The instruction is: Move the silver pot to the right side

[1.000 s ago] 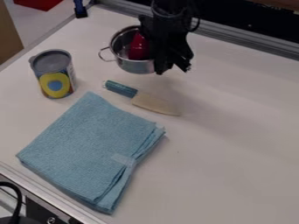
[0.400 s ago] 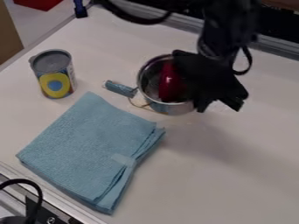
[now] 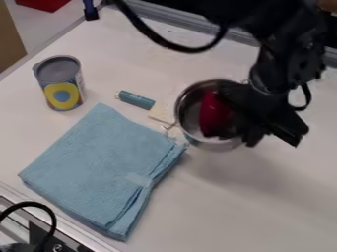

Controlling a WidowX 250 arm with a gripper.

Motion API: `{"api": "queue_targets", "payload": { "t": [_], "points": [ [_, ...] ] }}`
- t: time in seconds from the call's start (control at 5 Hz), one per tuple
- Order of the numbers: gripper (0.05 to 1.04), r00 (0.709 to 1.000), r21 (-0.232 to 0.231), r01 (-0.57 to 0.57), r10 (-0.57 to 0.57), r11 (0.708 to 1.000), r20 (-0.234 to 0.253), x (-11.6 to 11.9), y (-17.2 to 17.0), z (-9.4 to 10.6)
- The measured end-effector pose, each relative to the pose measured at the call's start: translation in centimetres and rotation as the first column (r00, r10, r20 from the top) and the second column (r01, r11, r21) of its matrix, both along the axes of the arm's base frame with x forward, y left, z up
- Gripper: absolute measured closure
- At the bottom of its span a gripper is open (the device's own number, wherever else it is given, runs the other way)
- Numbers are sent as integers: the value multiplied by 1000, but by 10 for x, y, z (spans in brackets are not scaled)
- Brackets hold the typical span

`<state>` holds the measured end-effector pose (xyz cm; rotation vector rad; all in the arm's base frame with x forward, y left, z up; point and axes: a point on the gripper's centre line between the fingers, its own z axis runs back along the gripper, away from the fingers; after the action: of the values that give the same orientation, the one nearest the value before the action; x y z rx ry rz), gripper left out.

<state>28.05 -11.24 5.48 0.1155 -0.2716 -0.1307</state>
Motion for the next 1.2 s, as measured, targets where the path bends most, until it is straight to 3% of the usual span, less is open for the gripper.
{"api": "queue_targets", "payload": {
  "t": [0.2,0.4,0.8,1.0,1.2],
  "points": [
    [1025,999,-62,-38,37,997,-16,-6,-15,-10],
    [1025,996,-100,-53,46,994,-72,-12,-22,-23],
    [1003,994,-143,-23,8,989,-111,-15,-26,-24],
    [851,993,-159,39,-56,987,-104,-13,-28,-24],
    [604,990,-156,41,-61,987,-127,-14,-22,-24]
  ]
}}
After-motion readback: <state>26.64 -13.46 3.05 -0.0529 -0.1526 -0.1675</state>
